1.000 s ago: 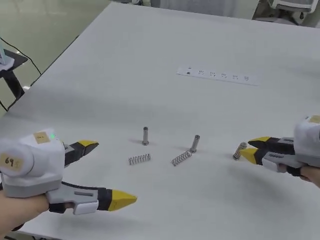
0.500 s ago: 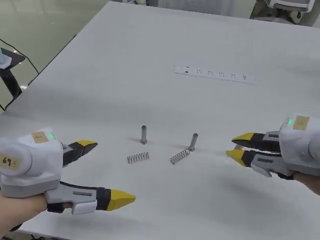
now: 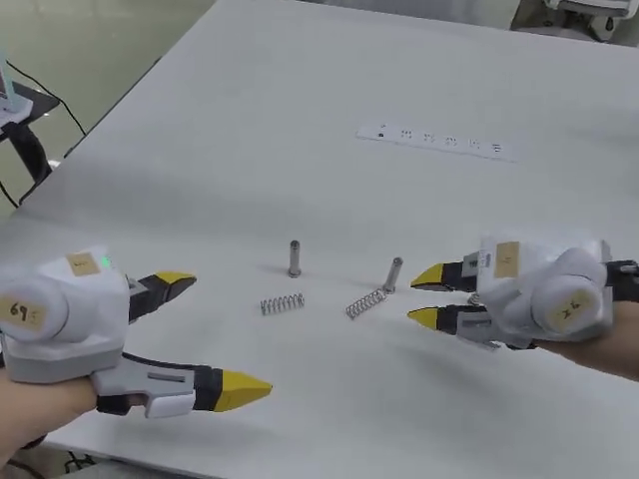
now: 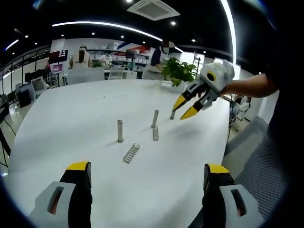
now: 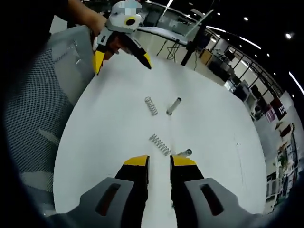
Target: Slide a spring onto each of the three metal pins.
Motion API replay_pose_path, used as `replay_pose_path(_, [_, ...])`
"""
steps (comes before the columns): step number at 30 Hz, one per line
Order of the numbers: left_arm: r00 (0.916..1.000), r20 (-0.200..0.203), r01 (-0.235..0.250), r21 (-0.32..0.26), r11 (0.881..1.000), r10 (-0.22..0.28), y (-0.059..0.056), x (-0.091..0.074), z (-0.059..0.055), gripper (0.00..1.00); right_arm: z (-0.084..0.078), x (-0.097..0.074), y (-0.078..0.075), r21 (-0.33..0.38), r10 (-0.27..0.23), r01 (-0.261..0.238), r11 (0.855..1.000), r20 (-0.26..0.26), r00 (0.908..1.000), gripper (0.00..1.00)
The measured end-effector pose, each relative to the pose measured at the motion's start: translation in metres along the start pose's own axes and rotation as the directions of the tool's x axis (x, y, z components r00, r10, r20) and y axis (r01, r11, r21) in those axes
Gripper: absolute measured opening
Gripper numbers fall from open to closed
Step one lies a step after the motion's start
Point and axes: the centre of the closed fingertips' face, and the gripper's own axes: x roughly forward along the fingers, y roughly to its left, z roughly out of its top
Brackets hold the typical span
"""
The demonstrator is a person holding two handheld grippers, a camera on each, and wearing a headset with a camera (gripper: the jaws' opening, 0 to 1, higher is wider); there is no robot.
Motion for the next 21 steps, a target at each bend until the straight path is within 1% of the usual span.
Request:
replay_pose_path(2, [1.0, 0.002, 0.001, -0.003, 1.0, -0.001, -0.001, 0.0, 0.0, 0.96, 0.0, 0.006, 0.003, -0.046, 0.019, -0.02, 0.999, -0.02, 0.9996, 0.15])
replay_pose_path(6, [1.0, 0.005, 0.003, -0.004, 1.0, -0.003, -0.001, 0.001, 0.002, 0.96, -0.001, 0.018, 0.004, -0.106, 0.033, -0.038, 0.994, -0.051, 0.9981, 0.15])
replay_pose_path(12, [1.0, 0.009, 0.001, -0.002, 1.0, -0.001, 0.0, 0.001, 0.005, 0.95, 0.004, 0.032, -0.002, -0.153, 0.04, -0.051, 0.987, -0.073, 0.9965, 0.18])
replay_pose_path(13, [0.9999, 0.01, 0.003, -0.005, 1.0, -0.002, 0.0, 0.002, 0.005, 0.95, 0.003, 0.036, -0.002, -0.182, 0.039, -0.054, 0.982, -0.081, 0.9959, 0.19])
replay_pose_path(15, [1.0, 0.008, 0.004, -0.001, 1.0, -0.004, 0.0, 0.002, 0.005, 0.95, 0.001, 0.04, -0.001, -0.205, 0.053, -0.073, 0.976, -0.102, 0.9934, 0.2])
replay_pose_path(16, [1.0, 0.007, 0.005, 0.0, 1.0, -0.005, 0.0, 0.003, 0.005, 0.95, 0.001, 0.044, -0.002, -0.227, 0.049, -0.073, 0.971, -0.11, 0.9928, 0.21])
replay_pose_path(21, [0.9999, 0.013, 0.008, 0.0, 1.0, -0.008, 0.001, 0.003, 0.007, 0.95, 0.002, 0.055, -0.002, -0.238, 0.067, -0.095, 0.967, -0.122, 0.9902, 0.23])
